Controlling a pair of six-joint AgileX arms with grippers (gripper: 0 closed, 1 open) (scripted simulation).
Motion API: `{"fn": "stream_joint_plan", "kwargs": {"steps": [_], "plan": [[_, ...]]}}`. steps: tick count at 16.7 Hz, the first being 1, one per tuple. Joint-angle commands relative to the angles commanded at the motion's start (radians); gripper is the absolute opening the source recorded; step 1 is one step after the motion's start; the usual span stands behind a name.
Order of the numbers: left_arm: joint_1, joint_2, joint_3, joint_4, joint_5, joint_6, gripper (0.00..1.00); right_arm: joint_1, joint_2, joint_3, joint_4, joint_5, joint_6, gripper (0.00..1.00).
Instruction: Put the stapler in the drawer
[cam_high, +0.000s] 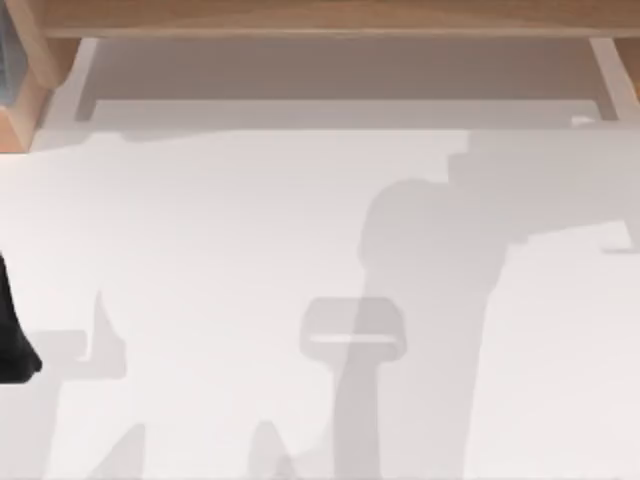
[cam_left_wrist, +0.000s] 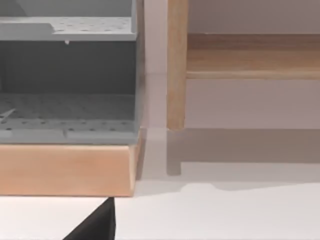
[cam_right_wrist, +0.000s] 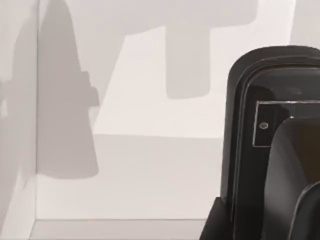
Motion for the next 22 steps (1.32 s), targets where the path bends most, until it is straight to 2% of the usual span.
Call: {"fn": "stream_joint_plan", "kwargs": {"steps": [5,11,22], "plan": [[0.000,0.000,0.000,0.000,0.000,0.000,1.00,-0.061,0.197,0.050,-0.036,-0.076,0.038,0.00],[0.000,0.000,0.000,0.000,0.000,0.000,1.00,-0.060,0.214,0.049,-0.046,-0.080,0.046,0.00],[0.000,0.000,0.000,0.000,0.000,0.000,1.00,-0.076,0.000,0.129,-0.054,-0.037,0.160,0.00]]}}
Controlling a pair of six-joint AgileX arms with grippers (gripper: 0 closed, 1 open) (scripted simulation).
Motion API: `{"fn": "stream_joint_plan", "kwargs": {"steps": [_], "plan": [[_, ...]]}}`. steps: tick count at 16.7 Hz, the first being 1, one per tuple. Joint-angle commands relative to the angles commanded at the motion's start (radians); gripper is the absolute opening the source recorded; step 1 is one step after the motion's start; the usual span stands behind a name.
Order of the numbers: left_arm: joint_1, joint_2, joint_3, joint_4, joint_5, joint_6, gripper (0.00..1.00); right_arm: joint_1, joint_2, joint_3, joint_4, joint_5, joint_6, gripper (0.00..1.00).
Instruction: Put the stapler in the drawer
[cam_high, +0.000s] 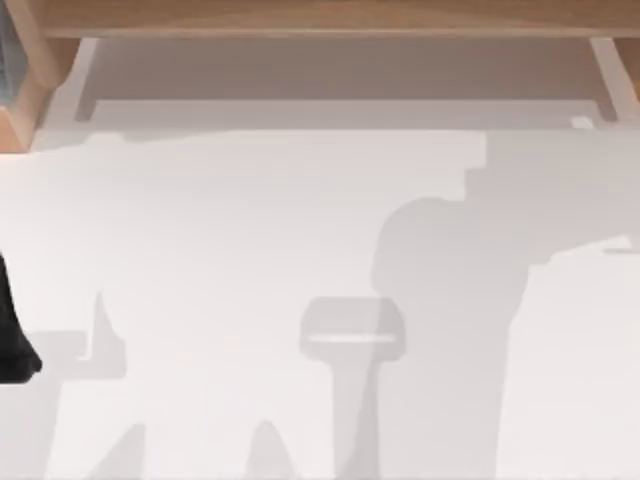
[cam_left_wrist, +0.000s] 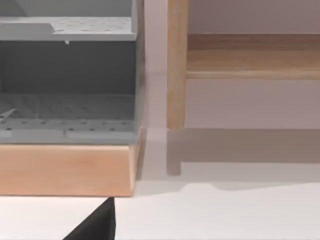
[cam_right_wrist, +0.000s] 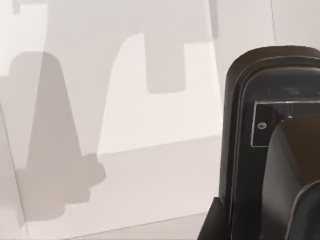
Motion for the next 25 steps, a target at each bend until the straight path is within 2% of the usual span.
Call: {"fn": "stream_joint_plan", "kwargs": {"steps": [9,14,25], "plan": [[0.000,0.000,0.000,0.000,0.000,0.000,1.00,0.014,0.197,-0.125,0.058,-0.044,-0.110,0.00],[0.000,0.000,0.000,0.000,0.000,0.000,1.00,0.011,0.204,-0.134,0.054,-0.044,-0.115,0.00],[0.000,0.000,0.000,0.000,0.000,0.000,1.00,0.011,0.204,-0.134,0.054,-0.044,-0.115,0.83]]}}
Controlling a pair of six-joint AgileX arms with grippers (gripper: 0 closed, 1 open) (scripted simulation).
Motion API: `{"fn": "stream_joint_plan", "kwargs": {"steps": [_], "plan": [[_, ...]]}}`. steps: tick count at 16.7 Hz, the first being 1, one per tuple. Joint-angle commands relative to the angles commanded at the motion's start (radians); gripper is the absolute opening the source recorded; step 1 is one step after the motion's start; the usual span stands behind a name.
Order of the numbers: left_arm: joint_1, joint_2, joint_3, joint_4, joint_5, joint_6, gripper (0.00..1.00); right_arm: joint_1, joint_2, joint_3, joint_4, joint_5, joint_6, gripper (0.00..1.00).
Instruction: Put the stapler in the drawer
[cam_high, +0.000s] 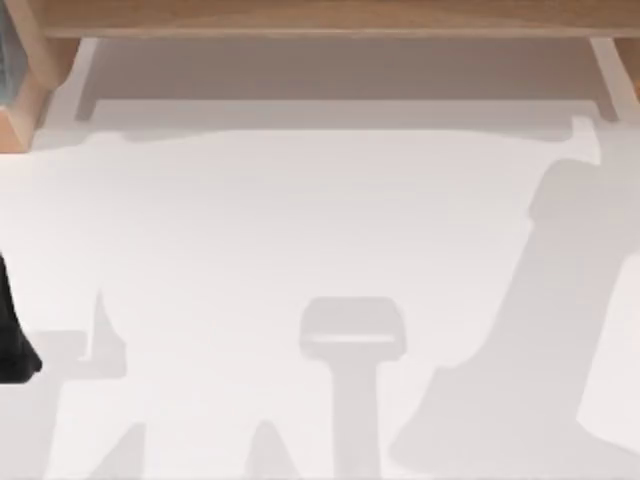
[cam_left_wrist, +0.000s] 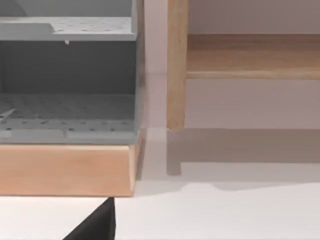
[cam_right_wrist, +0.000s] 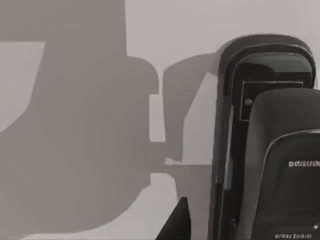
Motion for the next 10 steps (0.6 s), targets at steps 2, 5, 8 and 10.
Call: {"fn": "stream_joint_plan", "kwargs": {"steps": [2,5,8,10], "plan": [[0.000,0.000,0.000,0.000,0.000,0.000,1.00,0.000,0.000,0.000,0.000,0.000,0.000,0.98],[0.000,0.000,0.000,0.000,0.000,0.000,1.00,0.000,0.000,0.000,0.000,0.000,0.000,1.00],[0.000,0.000,0.000,0.000,0.000,0.000,1.00,0.000,0.000,0.000,0.000,0.000,0.000,1.00],[0.000,0.000,0.000,0.000,0.000,0.000,1.00,0.000,0.000,0.000,0.000,0.000,0.000,1.00]]}}
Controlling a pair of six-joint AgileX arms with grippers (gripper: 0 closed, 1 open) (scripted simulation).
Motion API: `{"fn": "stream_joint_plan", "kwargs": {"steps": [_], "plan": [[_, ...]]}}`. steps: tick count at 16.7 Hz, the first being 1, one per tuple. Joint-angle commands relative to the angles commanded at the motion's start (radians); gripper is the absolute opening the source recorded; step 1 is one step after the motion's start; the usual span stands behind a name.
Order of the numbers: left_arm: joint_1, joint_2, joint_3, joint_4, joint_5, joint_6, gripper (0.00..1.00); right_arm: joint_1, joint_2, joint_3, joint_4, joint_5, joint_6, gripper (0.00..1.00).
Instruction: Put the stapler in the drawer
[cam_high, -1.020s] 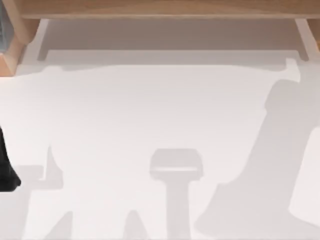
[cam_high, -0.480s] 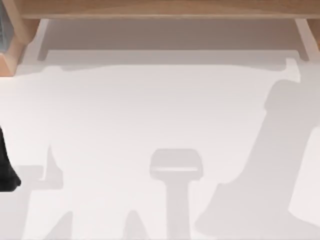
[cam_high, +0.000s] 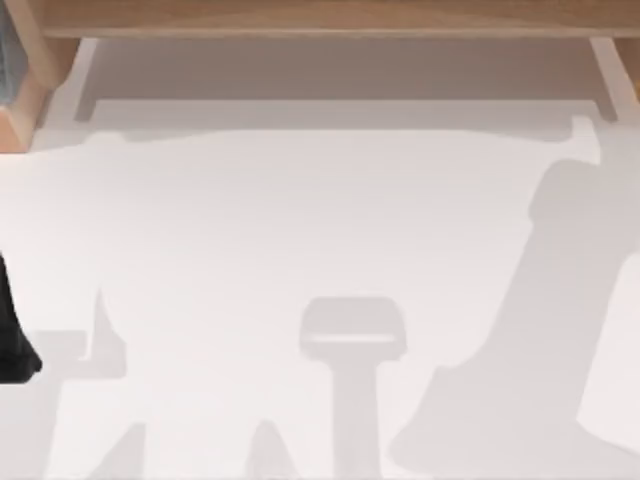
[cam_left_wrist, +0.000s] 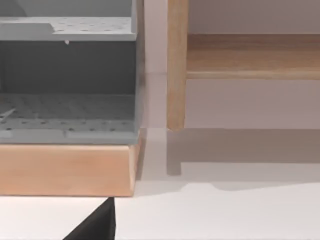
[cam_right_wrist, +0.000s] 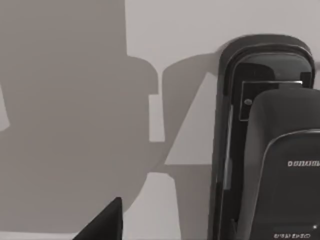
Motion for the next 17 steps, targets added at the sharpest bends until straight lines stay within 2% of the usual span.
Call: {"fn": "stream_joint_plan", "kwargs": {"steps": [4,8,12,17], "plan": [[0.000,0.000,0.000,0.000,0.000,0.000,1.00,0.001,-0.020,-0.013,0.012,-0.003,-0.017,1.00],[0.000,0.000,0.000,0.000,0.000,0.000,1.00,-0.005,-0.141,-0.100,0.120,-0.032,-0.124,1.00],[0.000,0.000,0.000,0.000,0.000,0.000,1.00,-0.042,-0.300,-0.245,0.361,-0.084,-0.287,1.00],[0.000,0.000,0.000,0.000,0.000,0.000,1.00,-0.168,-0.474,-0.506,0.807,-0.159,-0.531,1.00]]}}
